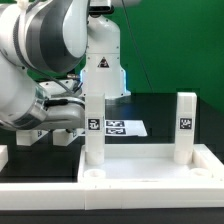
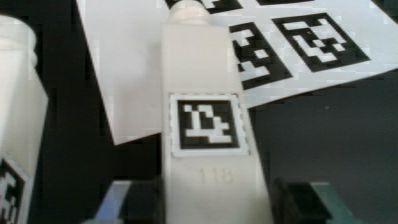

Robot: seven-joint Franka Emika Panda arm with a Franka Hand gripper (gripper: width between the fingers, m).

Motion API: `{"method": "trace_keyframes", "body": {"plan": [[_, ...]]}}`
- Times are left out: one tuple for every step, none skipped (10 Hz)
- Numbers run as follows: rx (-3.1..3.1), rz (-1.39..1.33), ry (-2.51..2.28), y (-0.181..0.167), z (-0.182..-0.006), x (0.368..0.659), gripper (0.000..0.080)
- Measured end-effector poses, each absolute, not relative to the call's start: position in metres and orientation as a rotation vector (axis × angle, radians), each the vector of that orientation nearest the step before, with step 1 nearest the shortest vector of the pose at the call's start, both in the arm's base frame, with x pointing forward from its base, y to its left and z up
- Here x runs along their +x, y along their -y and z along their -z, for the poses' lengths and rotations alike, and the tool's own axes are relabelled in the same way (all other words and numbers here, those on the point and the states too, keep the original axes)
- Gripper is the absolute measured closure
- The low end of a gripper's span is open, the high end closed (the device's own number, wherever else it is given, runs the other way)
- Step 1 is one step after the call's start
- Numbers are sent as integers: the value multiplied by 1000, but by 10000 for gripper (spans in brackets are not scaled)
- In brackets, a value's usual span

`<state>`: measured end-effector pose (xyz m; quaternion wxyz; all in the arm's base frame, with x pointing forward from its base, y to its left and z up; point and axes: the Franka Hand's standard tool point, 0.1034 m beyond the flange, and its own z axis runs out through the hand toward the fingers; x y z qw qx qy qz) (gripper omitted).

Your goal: Assemble desk

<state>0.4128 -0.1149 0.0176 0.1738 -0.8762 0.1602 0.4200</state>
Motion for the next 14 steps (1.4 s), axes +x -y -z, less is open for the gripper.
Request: {"method": "trace_keyframes", "body": {"plan": [[-2473, -1204, -459, 116, -18, 411, 511], [-2474, -1205, -458, 116, -18, 411, 511], [-2473, -1204, -458, 116, -18, 411, 511], [-2473, -1204, -458, 116, -18, 411, 511], [-2473, -1204, -458, 116, -18, 411, 511], [-2473, -1204, -458, 116, -18, 411, 511], [-2473, -1204, -458, 116, -18, 411, 511], [-2466, -1217, -466, 116, -17, 411, 511], [-2452, -1250, -491, 118, -17, 411, 414], [-2445, -1266, -502, 117, -16, 412, 414], [-2445, -1265, -503, 118, -17, 412, 235], [-2446, -1264, -503, 118, -17, 413, 168], [-2446, -1264, -503, 118, -17, 413, 155], [-2446, -1264, -503, 117, -17, 413, 155]]}}
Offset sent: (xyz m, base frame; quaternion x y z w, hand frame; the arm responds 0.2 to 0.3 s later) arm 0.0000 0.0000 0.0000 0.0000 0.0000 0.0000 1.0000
